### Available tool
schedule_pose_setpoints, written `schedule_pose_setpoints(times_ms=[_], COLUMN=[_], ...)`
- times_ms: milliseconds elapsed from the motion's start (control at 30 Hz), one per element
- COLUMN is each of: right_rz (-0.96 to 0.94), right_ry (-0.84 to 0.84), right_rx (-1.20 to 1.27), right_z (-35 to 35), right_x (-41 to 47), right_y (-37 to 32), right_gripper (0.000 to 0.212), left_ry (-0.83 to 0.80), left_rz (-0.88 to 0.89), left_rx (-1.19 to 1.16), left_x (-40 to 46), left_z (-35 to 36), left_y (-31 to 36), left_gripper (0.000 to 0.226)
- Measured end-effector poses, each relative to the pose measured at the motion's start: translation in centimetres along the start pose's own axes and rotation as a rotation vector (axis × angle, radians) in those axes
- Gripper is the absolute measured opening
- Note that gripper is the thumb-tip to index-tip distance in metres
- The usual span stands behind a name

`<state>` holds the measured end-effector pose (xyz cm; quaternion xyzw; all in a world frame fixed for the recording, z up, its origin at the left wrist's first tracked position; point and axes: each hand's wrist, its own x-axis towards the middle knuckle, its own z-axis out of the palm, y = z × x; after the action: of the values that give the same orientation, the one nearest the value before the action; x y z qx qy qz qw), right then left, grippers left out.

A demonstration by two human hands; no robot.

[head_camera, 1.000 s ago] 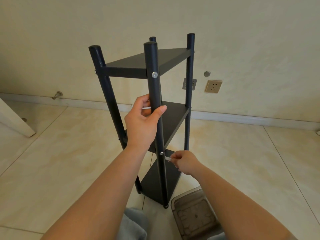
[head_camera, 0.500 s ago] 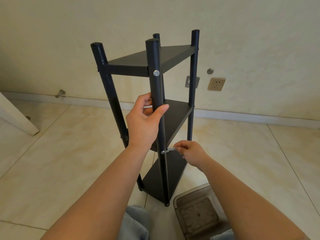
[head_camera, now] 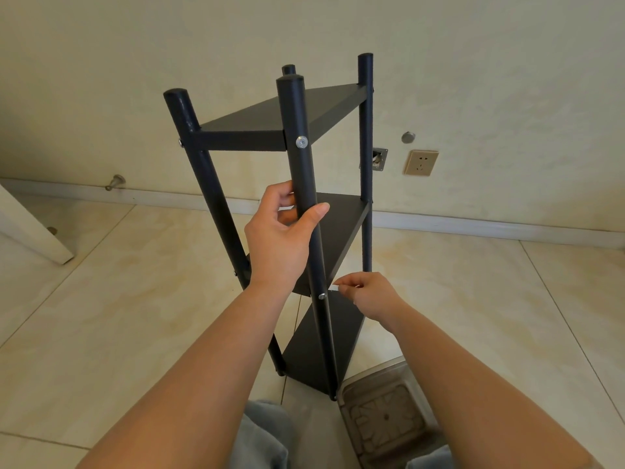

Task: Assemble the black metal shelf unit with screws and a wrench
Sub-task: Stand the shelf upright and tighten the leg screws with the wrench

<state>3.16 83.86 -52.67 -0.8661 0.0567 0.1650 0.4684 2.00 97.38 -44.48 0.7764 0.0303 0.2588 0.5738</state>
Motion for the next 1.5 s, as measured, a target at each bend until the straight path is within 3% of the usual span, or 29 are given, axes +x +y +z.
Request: schedule_pose_setpoints(times_ms=[200,667,833,933,1067,1100,1167,1233,1267,1367,1500], right_rz=[-0.031,-0.088,-0.079,-0.105,0.029,0.119,0.288,0.36,0.363,0.31,0.33], right_ry=[-0.13,0.062,-0.052,-0.113,0.052,0.106,0.159,0.136,0.109,0.016,0.041], right_rx=[-0.134,-0.191,-0.204,-0.382,-0.55,-0.429,0.132,0.703,0.846,1.006,0.951], right_z=[0.4,0.3,0.4,1.1,0.9,0.4,-0.8,-1.4,-1.6,-1.3,-1.0], right_x=[-0.2,0.0,-0.1,-0.3,0.6,1.0,1.7,1.8,1.6,1.4,1.6], right_y=[0.1,0.2,0.6,1.0,2.5,2.9,2.7,1.6,1.0,-0.1,0.1], right_gripper=[0.015,0.025,0.017,0.014,0.017,0.022,0.027,0.026,0.023,0.006,0.008], left_ry=[0.006,-0.004,-0.015,-0.024,-0.061,-0.079,-0.122,-0.173,-0.2,-0.273,-0.36], left_rz=[-0.001,-0.01,-0.017,-0.023,-0.035,-0.04,-0.052,-0.059,-0.062,-0.07,-0.087], left_rx=[-0.005,0.005,-0.004,-0.016,-0.016,-0.014,-0.01,0.001,0.011,0.046,0.079], left_x=[-0.1,-0.2,-0.4,-0.4,-0.5,-0.5,-0.7,-1.0,-1.2,-2.0,-3.1], left_z=[-0.1,0.0,0.2,0.1,-0.2,-0.3,-0.5,-0.8,-0.9,-1.2,-1.7], left_y=[0.1,0.1,0.2,0.3,0.6,0.7,0.7,0.6,0.5,0.2,-0.6], left_gripper=[0.033,0.034,0.034,0.035,0.037,0.037,0.038,0.039,0.039,0.04,0.039])
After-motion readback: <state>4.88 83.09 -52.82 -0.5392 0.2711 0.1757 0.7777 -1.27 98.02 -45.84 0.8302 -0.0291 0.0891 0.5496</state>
